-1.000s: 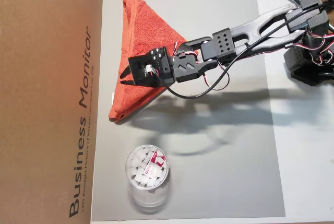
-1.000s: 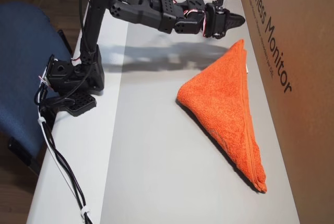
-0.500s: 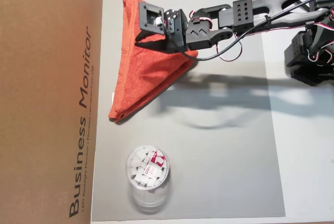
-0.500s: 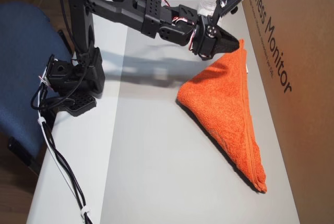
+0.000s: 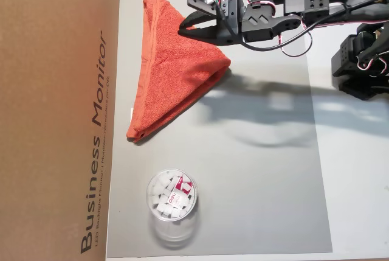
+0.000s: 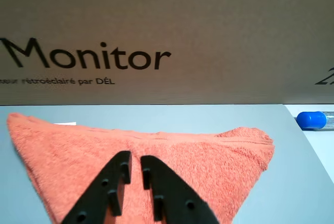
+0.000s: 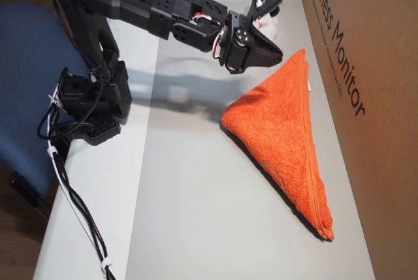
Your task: Fold the blanket.
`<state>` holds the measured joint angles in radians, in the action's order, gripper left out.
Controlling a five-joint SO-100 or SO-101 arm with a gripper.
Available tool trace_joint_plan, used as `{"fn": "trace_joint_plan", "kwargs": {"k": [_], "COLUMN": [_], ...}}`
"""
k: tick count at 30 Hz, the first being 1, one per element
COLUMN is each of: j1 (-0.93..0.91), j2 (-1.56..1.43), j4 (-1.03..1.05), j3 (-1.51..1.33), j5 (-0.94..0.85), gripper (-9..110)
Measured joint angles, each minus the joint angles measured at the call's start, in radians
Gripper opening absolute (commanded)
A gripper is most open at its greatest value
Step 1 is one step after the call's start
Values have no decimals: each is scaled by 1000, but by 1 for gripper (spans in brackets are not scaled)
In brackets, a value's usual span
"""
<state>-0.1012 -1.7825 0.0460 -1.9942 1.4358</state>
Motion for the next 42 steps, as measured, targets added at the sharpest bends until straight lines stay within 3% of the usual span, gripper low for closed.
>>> {"fn": "trace_joint_plan", "kwargs": {"k": [42], "j1": [66], "j2": [-1066], "j4": [3], "j3": [-867], "j5": [-6], "gripper": [0]}}
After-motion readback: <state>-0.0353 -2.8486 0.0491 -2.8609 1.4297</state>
